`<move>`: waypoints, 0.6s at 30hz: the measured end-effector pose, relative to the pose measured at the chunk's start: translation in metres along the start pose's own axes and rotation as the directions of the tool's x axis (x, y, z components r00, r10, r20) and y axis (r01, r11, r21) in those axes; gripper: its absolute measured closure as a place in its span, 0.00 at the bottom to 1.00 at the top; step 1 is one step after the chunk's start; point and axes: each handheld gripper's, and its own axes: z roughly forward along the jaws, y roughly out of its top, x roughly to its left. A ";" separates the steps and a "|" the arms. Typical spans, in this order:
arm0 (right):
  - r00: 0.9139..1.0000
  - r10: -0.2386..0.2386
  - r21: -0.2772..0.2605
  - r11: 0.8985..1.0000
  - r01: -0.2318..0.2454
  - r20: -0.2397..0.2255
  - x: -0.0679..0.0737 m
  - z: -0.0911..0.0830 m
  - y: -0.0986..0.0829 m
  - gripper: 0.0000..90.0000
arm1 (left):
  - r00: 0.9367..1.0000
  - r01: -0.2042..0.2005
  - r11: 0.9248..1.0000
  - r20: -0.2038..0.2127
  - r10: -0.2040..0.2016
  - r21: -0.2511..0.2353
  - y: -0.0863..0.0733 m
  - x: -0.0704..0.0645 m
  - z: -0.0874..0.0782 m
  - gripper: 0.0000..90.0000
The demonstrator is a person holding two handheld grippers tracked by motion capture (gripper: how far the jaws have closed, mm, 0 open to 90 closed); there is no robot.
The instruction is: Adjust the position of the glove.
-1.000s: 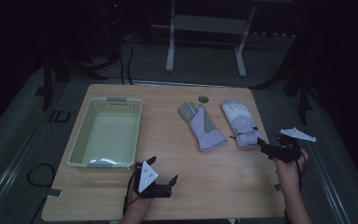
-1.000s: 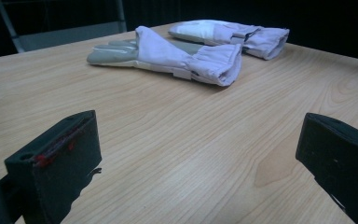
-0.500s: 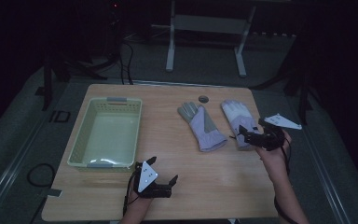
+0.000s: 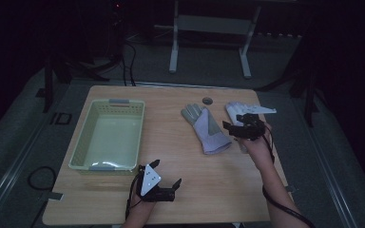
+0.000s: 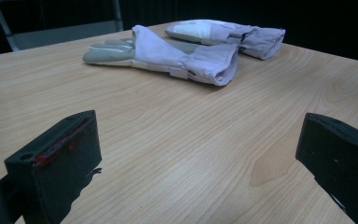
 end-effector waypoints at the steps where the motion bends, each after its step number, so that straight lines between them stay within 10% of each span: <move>1: 1.000 -0.001 0.006 1.000 0.001 0.000 0.000 0.005 0.000 0.37 | 1.000 0.001 1.000 0.001 -0.001 0.000 0.000 0.000 0.000 0.00; 18: 1.000 -0.010 0.101 0.995 0.008 0.027 0.007 0.077 -0.008 0.53 | 1.000 0.002 1.000 0.010 -0.002 0.001 0.000 0.000 0.000 0.00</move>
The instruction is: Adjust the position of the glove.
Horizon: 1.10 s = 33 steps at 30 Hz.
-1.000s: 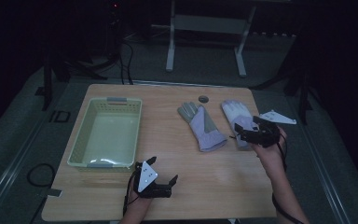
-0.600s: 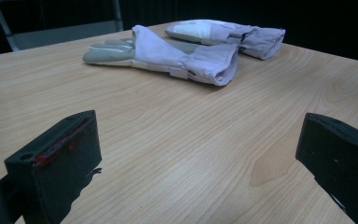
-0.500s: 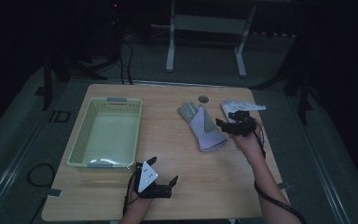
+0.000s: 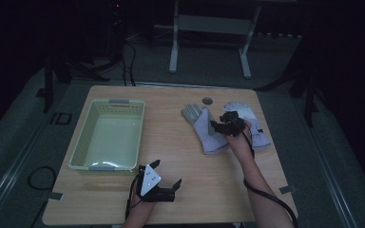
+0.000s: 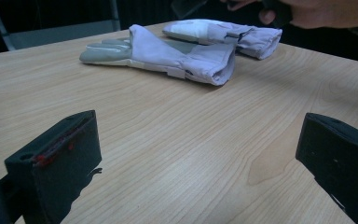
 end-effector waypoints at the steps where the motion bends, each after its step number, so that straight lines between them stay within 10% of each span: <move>1: 1.000 -0.003 0.009 1.000 0.003 0.000 0.000 0.004 -0.001 0.51 | 1.000 -0.001 1.000 -0.001 0.001 0.000 0.000 0.000 0.000 0.00; 17: 0.999 -0.053 0.119 0.991 0.054 -0.011 -0.001 0.043 -0.026 0.52 | 1.000 0.005 1.000 0.003 -0.005 0.002 0.000 0.000 0.000 0.00; 26: 0.999 -0.023 0.149 0.988 0.028 -0.038 0.002 0.040 -0.023 0.88 | 1.000 0.006 1.000 0.004 -0.006 0.003 0.000 0.000 0.000 0.00; 33: 0.993 0.112 0.105 0.989 -0.107 -0.042 0.013 0.025 -0.018 0.95 | 1.000 0.004 1.000 0.003 -0.004 0.003 0.000 0.000 0.000 0.00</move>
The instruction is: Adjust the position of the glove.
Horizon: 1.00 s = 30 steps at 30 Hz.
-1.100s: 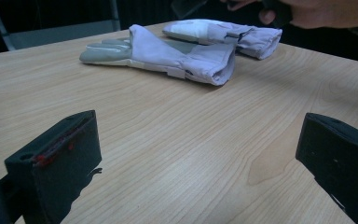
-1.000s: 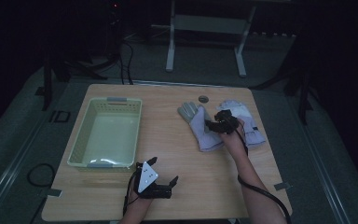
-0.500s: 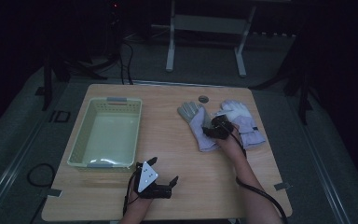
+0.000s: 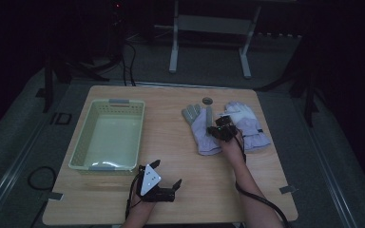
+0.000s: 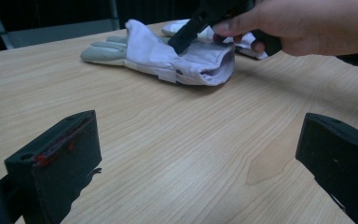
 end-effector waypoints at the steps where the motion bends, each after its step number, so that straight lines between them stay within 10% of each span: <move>1: 1.000 0.007 -0.011 1.000 -0.007 0.000 0.003 -0.004 0.000 0.95 | 1.000 0.002 1.000 0.000 -0.002 0.000 0.000 0.000 0.000 0.00; 9: 0.997 0.070 -0.107 0.992 -0.068 0.018 0.028 -0.037 -0.004 0.96 | 1.000 0.004 1.000 -0.002 -0.004 0.001 0.000 0.000 0.000 0.00; 17: 0.988 0.152 -0.228 0.963 -0.141 0.032 0.051 -0.074 -0.016 0.96 | 1.000 0.008 1.000 -0.003 -0.008 0.000 0.000 0.000 0.000 0.00; 30: 0.975 0.222 -0.237 0.948 -0.211 0.019 0.079 -0.093 -0.056 0.96 | 1.000 0.012 1.000 0.003 -0.012 0.000 0.000 0.001 0.000 0.00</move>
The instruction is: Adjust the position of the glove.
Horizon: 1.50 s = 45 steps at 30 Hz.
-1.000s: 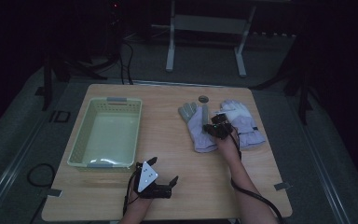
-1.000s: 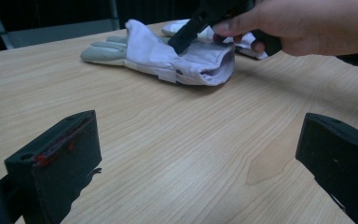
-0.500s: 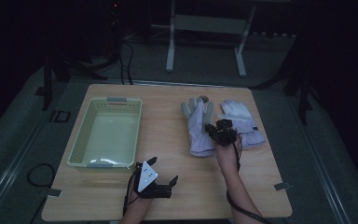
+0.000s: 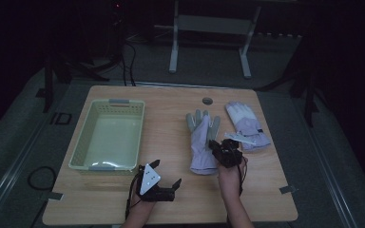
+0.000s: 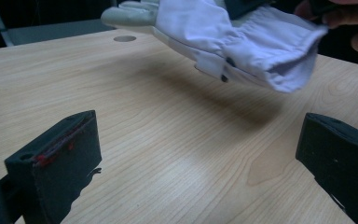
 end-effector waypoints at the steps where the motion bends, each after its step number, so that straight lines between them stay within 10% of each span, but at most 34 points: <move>1: 1.000 0.003 0.001 1.000 -0.003 0.003 0.001 -0.001 -0.001 0.96 | 1.000 -0.002 1.000 0.000 0.002 -0.001 0.000 0.000 0.000 0.00; 28: 0.999 -0.012 0.123 0.992 0.006 0.043 0.002 0.039 -0.043 0.81 | 1.000 0.006 1.000 0.001 -0.006 0.001 0.000 0.000 0.000 0.00; 35: 0.995 -0.101 0.120 0.988 0.100 0.004 0.001 0.033 -0.032 0.51 | 1.000 0.010 1.000 0.001 -0.010 0.000 0.000 0.000 0.000 0.00; 45: 0.981 -0.192 0.015 0.981 0.192 0.025 -0.029 0.005 0.005 0.51 | 1.000 0.012 1.000 0.000 -0.012 0.001 0.000 0.001 0.000 0.00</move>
